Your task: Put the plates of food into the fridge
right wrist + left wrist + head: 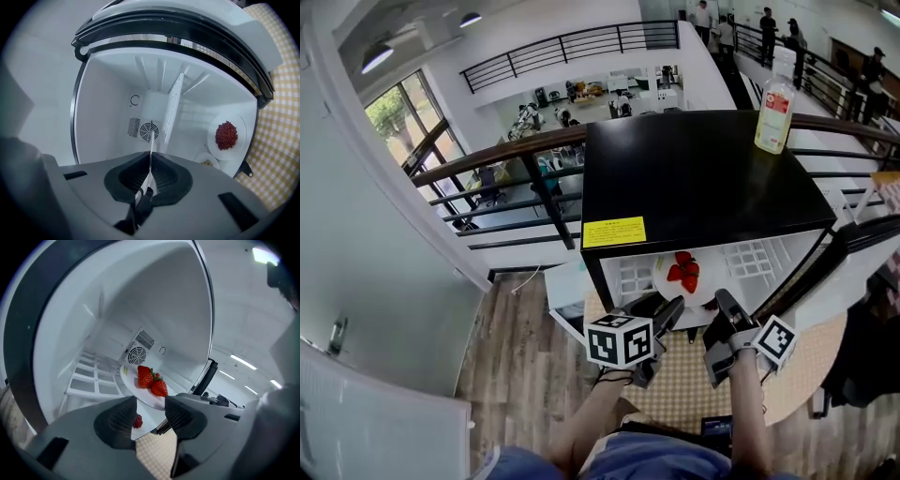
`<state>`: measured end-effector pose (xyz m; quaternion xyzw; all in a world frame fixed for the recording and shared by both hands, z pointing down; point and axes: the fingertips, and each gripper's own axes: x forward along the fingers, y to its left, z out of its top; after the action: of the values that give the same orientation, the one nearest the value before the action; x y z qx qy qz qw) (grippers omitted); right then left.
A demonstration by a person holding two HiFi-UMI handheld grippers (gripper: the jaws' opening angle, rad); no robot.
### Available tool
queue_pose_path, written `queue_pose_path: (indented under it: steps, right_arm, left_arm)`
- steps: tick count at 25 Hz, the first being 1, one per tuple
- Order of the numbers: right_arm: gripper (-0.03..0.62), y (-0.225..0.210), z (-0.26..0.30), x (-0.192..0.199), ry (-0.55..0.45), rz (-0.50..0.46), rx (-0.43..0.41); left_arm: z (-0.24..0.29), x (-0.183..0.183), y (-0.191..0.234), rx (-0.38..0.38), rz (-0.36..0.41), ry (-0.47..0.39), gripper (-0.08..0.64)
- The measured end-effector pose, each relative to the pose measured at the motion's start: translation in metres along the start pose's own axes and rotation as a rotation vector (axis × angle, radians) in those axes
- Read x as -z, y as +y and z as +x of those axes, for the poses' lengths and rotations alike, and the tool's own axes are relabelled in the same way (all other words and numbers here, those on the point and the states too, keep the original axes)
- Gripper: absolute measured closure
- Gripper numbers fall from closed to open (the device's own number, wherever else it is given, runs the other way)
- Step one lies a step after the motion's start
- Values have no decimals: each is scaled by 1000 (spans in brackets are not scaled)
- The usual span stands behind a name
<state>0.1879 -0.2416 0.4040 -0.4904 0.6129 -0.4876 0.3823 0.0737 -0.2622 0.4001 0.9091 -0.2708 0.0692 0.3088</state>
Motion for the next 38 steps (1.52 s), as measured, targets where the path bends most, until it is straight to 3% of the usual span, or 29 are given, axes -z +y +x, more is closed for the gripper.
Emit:
queue_pose_path:
  steps: [5, 13, 18, 22, 26, 28, 34, 38]
  right_arm:
    - [568, -4, 8, -2, -20, 23, 7]
    - [568, -5, 24, -18, -78, -39, 46]
    - [566, -2, 31, -15, -86, -162, 100]
    - [547, 8, 29, -8, -86, -341, 159]
    - [421, 20, 30, -2, -65, -491, 167]
    - [412, 21, 26, -2, -69, -552, 194]
    - [413, 38, 3, 16, -43, -605, 156]
    - [413, 32, -16, 51, 19, -624, 105]
  left_arm:
    - [1, 1, 4, 31, -21, 6, 371]
    - [-5, 4, -4, 55, 67, 37, 365]
    - [-17, 21, -12, 73, 125, 80, 365]
    - [-29, 34, -15, 94, 134, 97, 365]
    - [-38, 37, -18, 125, 123, 67, 365]
    - [-43, 38, -19, 131, 129, 56, 365]
    - [-62, 42, -14, 145, 145, 16, 367]
    - [-75, 48, -11, 150, 140, 2, 367]
